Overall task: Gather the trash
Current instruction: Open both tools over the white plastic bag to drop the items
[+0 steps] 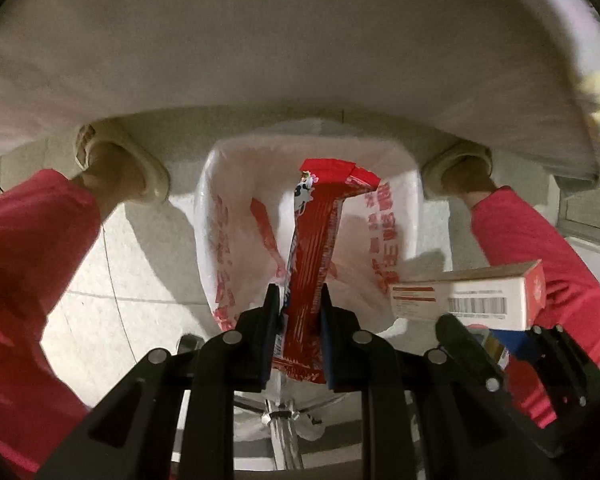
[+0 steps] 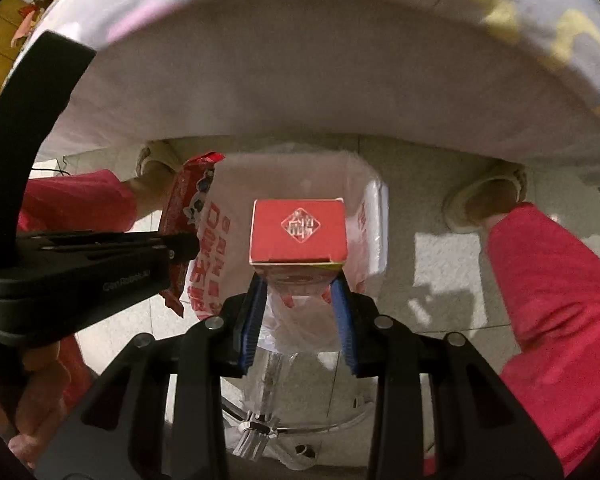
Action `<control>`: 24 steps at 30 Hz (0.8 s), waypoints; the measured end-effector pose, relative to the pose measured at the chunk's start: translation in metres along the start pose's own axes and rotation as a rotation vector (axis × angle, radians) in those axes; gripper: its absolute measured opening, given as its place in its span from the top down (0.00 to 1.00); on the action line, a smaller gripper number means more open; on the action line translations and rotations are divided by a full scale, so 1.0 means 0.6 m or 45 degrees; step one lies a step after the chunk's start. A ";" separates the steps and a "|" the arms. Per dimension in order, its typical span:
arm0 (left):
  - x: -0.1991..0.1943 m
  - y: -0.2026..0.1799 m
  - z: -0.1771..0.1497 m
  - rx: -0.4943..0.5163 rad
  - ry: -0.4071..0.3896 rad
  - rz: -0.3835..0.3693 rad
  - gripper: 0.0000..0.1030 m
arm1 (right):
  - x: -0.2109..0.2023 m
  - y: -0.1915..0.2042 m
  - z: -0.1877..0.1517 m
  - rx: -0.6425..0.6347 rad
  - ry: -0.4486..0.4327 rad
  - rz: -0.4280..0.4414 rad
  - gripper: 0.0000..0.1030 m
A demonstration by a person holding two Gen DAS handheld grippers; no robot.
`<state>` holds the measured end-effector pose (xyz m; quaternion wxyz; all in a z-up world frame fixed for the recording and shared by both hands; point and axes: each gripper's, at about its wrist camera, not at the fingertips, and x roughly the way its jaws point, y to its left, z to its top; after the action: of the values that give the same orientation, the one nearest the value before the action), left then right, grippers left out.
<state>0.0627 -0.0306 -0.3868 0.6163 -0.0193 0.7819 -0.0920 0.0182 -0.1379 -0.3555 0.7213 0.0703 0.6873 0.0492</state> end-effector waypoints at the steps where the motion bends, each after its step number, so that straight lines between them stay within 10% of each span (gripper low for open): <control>1: 0.007 0.002 0.002 -0.009 0.018 -0.014 0.81 | 0.010 -0.002 0.002 0.007 0.015 0.009 0.68; 24: 0.145 -0.010 0.059 -0.092 0.283 0.010 0.81 | 0.147 -0.034 0.026 0.085 0.266 0.050 0.68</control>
<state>0.0753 -0.0532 -0.4772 0.5249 -0.0284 0.8484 -0.0629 0.0380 -0.1437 -0.4450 0.6420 0.1023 0.7584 0.0474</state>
